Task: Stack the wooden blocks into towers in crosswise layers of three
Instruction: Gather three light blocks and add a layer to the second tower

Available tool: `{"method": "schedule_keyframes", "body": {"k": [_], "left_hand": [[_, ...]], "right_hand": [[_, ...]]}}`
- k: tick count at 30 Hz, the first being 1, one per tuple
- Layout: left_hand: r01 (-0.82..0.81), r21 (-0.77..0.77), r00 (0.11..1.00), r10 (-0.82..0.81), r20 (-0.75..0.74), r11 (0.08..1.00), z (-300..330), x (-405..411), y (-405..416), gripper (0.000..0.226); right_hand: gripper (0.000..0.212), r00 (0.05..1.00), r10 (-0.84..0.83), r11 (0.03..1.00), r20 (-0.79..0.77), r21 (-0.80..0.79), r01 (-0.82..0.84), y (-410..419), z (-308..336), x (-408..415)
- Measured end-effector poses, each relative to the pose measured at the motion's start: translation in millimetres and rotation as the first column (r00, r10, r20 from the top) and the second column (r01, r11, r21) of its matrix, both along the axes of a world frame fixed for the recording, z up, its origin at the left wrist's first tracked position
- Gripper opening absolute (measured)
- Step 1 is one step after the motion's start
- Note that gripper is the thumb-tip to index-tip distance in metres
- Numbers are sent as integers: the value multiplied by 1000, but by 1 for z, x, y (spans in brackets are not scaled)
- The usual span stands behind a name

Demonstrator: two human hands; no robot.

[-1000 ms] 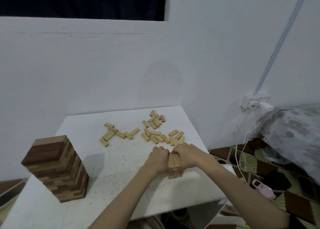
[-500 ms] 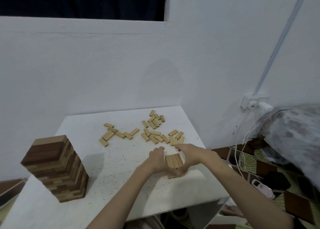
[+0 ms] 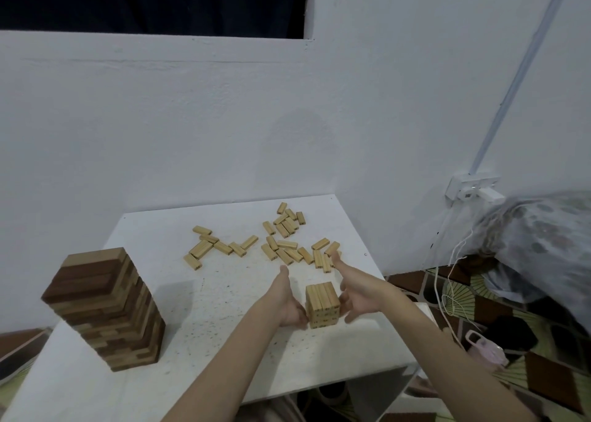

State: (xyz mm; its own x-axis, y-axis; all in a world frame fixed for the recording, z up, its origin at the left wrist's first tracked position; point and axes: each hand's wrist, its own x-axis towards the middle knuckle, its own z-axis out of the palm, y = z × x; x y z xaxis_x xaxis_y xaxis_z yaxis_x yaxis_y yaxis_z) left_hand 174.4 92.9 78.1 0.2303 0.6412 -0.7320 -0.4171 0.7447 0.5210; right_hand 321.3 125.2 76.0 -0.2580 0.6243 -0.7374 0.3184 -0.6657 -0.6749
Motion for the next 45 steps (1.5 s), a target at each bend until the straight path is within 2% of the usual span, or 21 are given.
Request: {"method": "schedule_keyframes", "body": {"k": [6,12,14,16,19,22,24,27,31,34,36,37,39,41,45], "left_hand": [[-4,-19,1000,4,22,1000,-2,4,1,80],[82,4,997,-82,-6,997,-13,0,8,86],[119,35,989,-116,-92,992,-18,-5,13,88],[117,90,958,-88,-272,989,-24,-17,21,83],[191,279,793,19,-609,941,-30,-45,34,57],[243,367,534,192,-823,898,-40,-75,44,49],[230,391,429,268,-862,891,-52,-92,50,45],[224,438,331,355,-875,871,-70,-109,64,43],[220,430,141,408,-902,875,-88,-128,85,49],[212,387,74,381,-922,897,-99,-139,103,54],[196,350,53,346,-937,916,-105,-145,112,58],[185,327,34,326,-945,927,-108,-148,115,60],[169,274,-14,281,-960,947,-113,-157,123,63],[179,235,-18,242,-970,955,-115,-163,131,62],[274,167,-20,179,-984,947,-113,-158,141,62]], "right_hand": [[94,998,49,999,28,4,-50,-2,4,-5],[97,998,54,999,37,9,-54,3,-2,-4],[98,997,42,998,69,38,-45,9,-5,-3],[97,983,28,992,181,118,-50,20,-8,0],[79,933,-19,947,359,306,-98,38,-11,0],[52,906,-54,859,420,483,-173,56,-23,-1],[56,881,-18,808,472,526,-265,70,-34,-5],[77,832,25,824,555,459,-331,89,-49,-14],[81,759,6,820,650,431,-376,112,-69,-21],[82,734,45,771,678,444,-457,131,-87,-19],[82,714,61,695,698,484,-532,140,-99,-16],[85,703,71,646,708,504,-573,141,-102,-16],[104,679,94,546,728,533,-647,147,-107,-17],[121,651,137,479,746,526,-703,155,-112,-21],[124,598,282,388,750,481,-786,158,-111,-54]]}}
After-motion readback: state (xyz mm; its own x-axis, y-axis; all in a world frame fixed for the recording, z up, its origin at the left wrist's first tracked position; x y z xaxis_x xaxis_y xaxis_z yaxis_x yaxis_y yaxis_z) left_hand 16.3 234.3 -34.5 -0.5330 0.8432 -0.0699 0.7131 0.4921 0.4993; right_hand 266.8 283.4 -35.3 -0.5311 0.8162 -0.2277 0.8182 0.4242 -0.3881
